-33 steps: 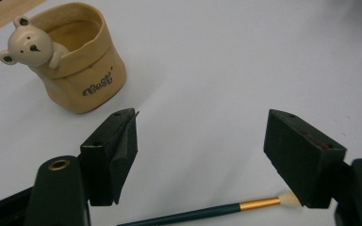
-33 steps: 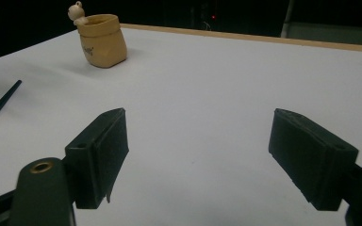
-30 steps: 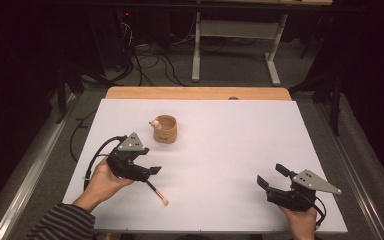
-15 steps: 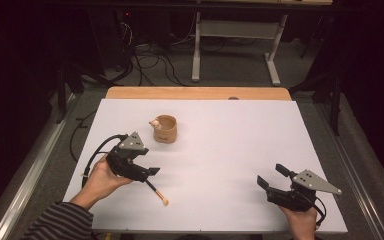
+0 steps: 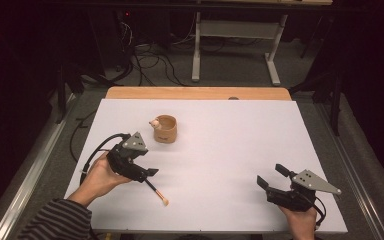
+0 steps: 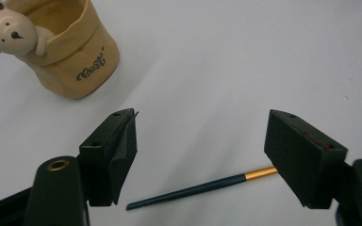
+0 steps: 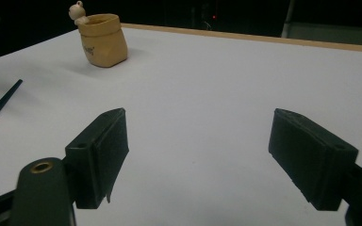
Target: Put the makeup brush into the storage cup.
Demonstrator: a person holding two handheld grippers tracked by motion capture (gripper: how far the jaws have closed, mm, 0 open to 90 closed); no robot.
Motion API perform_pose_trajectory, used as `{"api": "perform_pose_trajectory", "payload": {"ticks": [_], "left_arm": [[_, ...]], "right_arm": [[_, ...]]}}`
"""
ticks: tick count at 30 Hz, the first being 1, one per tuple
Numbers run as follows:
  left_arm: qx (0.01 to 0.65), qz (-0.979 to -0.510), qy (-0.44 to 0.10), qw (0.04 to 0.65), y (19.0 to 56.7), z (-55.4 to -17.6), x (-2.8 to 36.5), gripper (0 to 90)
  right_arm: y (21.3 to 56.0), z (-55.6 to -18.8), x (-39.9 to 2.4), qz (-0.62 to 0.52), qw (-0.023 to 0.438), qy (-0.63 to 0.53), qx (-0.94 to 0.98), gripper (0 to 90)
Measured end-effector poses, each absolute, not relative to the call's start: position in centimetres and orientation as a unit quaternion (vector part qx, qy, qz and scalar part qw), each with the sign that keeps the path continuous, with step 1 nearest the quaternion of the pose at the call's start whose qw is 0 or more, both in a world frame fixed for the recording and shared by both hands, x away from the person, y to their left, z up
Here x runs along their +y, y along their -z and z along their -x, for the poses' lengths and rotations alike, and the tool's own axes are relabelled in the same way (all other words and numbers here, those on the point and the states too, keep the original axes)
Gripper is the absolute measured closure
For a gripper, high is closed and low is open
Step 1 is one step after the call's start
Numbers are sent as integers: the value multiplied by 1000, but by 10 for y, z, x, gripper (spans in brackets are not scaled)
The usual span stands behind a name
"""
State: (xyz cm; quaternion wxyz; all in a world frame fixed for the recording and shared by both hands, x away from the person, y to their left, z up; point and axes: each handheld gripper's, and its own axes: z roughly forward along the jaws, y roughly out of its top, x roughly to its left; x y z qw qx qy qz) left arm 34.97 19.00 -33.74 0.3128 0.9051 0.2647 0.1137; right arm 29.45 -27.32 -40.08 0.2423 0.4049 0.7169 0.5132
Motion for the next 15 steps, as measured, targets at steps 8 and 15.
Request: {"api": "perform_pose_trajectory", "payload": {"ticks": [8, 15], "left_arm": [[253, -917, -108, 290, 341, -352, 186, 270], [244, -924, -101, 276, 345, -352, 184, 273]], "right_arm": [[401, -295, -273, -401, 243, -514, 718, 222], [401, -295, -274, -405, 242, -514, 716, 222]]}}
